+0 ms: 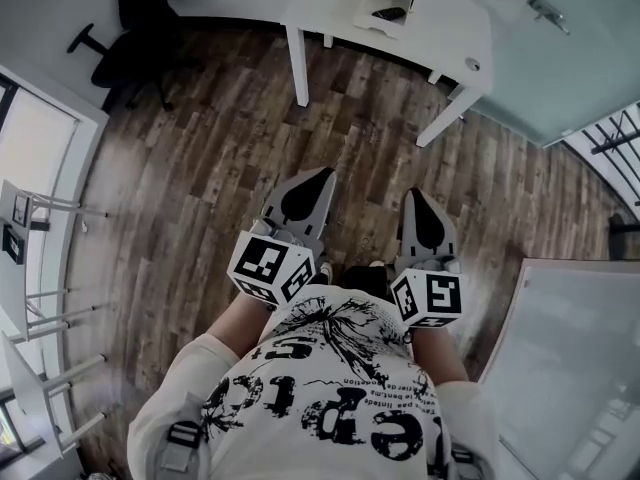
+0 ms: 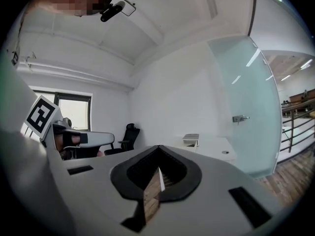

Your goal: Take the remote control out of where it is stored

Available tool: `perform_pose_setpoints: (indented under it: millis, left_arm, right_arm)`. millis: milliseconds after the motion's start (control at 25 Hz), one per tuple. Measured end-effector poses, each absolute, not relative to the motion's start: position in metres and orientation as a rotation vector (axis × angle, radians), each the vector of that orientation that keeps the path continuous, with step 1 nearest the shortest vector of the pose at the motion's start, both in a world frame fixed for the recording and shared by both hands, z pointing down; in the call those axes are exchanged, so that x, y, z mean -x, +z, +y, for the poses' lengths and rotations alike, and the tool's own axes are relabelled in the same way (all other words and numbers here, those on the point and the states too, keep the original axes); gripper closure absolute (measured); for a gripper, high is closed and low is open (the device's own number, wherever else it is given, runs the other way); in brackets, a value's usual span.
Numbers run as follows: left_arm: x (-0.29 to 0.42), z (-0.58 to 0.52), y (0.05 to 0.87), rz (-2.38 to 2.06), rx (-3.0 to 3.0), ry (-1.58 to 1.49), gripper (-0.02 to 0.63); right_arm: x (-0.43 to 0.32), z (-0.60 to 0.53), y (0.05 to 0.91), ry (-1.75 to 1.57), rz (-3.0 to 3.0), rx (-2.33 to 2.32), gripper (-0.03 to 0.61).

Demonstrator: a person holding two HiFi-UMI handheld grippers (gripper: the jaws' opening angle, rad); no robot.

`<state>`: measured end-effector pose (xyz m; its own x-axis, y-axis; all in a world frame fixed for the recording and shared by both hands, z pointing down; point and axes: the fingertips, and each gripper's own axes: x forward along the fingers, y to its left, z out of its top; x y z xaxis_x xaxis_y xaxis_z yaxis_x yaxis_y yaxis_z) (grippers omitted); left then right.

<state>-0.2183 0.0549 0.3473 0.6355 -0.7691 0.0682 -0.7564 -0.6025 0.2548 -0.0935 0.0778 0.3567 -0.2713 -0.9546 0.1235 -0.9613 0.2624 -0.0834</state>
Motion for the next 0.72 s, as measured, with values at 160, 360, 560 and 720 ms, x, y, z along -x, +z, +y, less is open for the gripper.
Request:
perform_pose_setpoints:
  millis: [160, 360, 560, 720]
  left_arm:
    - [0.227, 0.037, 0.347, -1.282, -2.556, -0.080, 0.606]
    - [0.231, 0.007, 0.356, -1.407, -2.487, -0.040, 0.606]
    - [0.195, -0.036, 0.358, -1.489, -2.435, -0.044, 0.606]
    - [0.149, -0.070, 0.346, -1.560, -2.443, -0.039, 0.606]
  right_arm:
    - [0.099, 0.044, 0.349, 0.201, -2.493, -1.812, 0.584]
    - [0.103, -0.001, 0.359, 0.217, -2.558, -1.694, 0.584]
    - [0.072, -0.051, 0.359, 0.246, -2.647, -1.596, 0.584]
    - [0.033, -0.090, 0.350, 0.328, -2.723, -1.540, 0.584]
